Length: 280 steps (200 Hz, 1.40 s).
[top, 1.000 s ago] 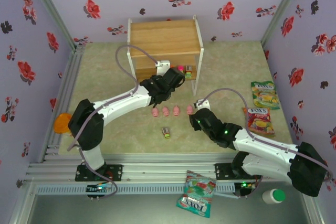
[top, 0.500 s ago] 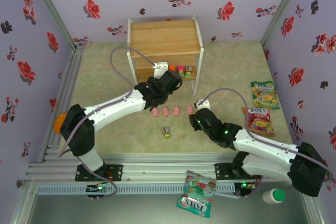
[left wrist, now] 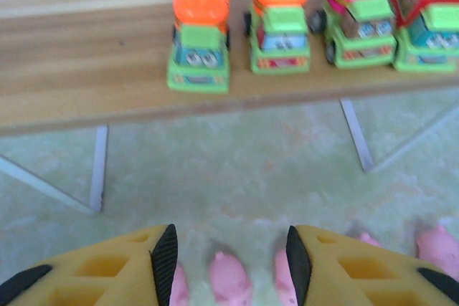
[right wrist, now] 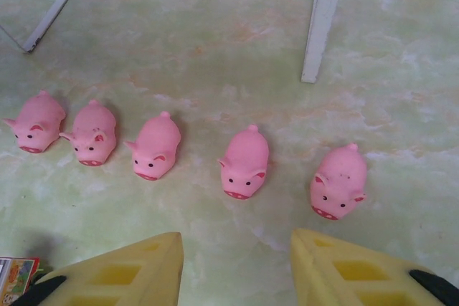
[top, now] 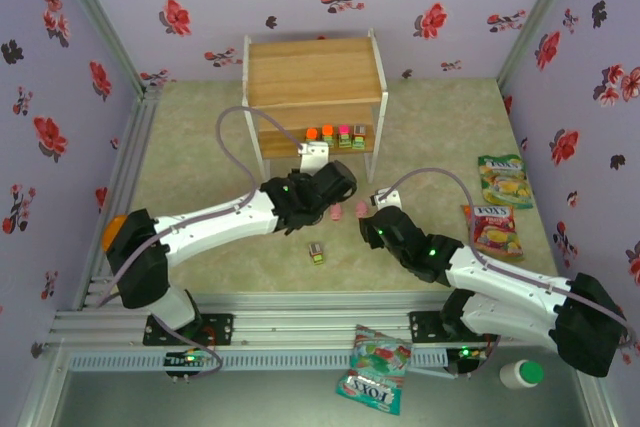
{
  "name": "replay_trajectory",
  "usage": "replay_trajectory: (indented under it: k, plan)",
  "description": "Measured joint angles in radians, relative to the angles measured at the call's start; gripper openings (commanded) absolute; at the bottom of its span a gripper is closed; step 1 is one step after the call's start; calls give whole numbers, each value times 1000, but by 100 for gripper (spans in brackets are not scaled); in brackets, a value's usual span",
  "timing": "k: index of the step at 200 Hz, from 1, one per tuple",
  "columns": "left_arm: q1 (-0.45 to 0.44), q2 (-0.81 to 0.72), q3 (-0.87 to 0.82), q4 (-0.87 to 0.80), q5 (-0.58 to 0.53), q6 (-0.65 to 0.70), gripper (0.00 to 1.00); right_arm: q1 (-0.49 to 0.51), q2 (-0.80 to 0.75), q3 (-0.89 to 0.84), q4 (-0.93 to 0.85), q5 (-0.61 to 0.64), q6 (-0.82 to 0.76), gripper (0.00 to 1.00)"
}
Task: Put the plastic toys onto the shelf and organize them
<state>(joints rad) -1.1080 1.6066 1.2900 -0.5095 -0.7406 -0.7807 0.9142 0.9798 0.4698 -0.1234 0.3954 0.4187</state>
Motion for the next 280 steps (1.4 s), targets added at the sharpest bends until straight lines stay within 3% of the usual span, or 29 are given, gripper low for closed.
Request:
replay_trajectory:
  k: [40,114,207,280]
  plan:
    - [-83,-2,-35,-79,0,-117,54,0,0,0,-1,11,1,58]
    - [-171,-29,-137,-173,38,-282,55,-18,-13,14,-70,45,0,60]
    - [-201,-13,-234,-126,202,-371,56,-26,-68,-14,-75,70,1,60]
    - [-201,48,-233,-112,256,-382,56,-26,-75,-14,-75,72,1,60]
